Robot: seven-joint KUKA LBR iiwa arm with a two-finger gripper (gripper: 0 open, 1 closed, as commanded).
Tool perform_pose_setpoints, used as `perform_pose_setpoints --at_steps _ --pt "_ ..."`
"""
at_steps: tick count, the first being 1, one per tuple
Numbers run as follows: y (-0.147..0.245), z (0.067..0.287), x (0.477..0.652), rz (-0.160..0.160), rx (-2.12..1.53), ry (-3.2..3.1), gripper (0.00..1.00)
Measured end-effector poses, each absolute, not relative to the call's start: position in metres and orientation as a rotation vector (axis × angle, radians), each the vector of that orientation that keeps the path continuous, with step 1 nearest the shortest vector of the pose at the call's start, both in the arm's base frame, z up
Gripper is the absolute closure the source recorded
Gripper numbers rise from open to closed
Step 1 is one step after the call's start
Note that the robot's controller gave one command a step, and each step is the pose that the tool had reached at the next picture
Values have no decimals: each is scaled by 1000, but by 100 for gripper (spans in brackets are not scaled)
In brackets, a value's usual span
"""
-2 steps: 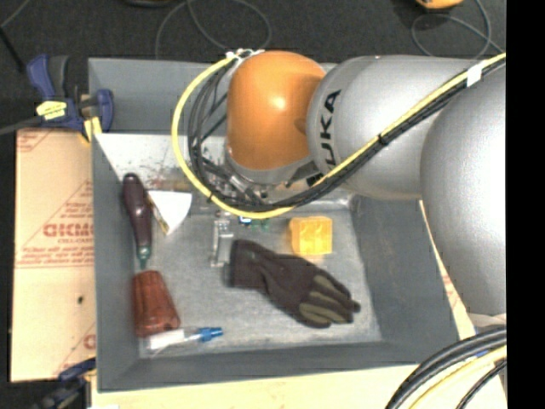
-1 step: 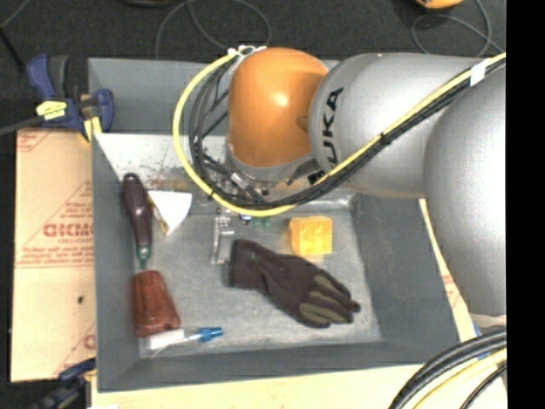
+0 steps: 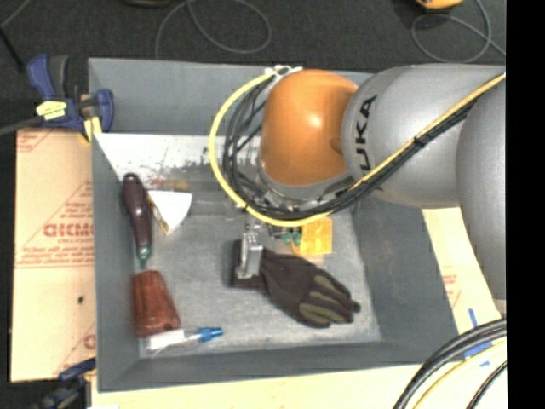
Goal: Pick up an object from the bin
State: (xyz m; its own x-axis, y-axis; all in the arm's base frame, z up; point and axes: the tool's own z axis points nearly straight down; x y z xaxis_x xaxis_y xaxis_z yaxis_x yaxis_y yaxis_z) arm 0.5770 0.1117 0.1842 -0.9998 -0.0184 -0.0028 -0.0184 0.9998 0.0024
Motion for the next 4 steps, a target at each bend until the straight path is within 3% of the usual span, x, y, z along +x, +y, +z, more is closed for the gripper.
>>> perform_pose_setpoints --at_steps 1,2,3,4 --pt "80 182 580 -4 -111 3139 0" --pt "59 143 580 3 -212 3120 0" --pt "49 72 560 -2 -176 3129 100" --pt "49 72 560 -2 -175 3129 100"
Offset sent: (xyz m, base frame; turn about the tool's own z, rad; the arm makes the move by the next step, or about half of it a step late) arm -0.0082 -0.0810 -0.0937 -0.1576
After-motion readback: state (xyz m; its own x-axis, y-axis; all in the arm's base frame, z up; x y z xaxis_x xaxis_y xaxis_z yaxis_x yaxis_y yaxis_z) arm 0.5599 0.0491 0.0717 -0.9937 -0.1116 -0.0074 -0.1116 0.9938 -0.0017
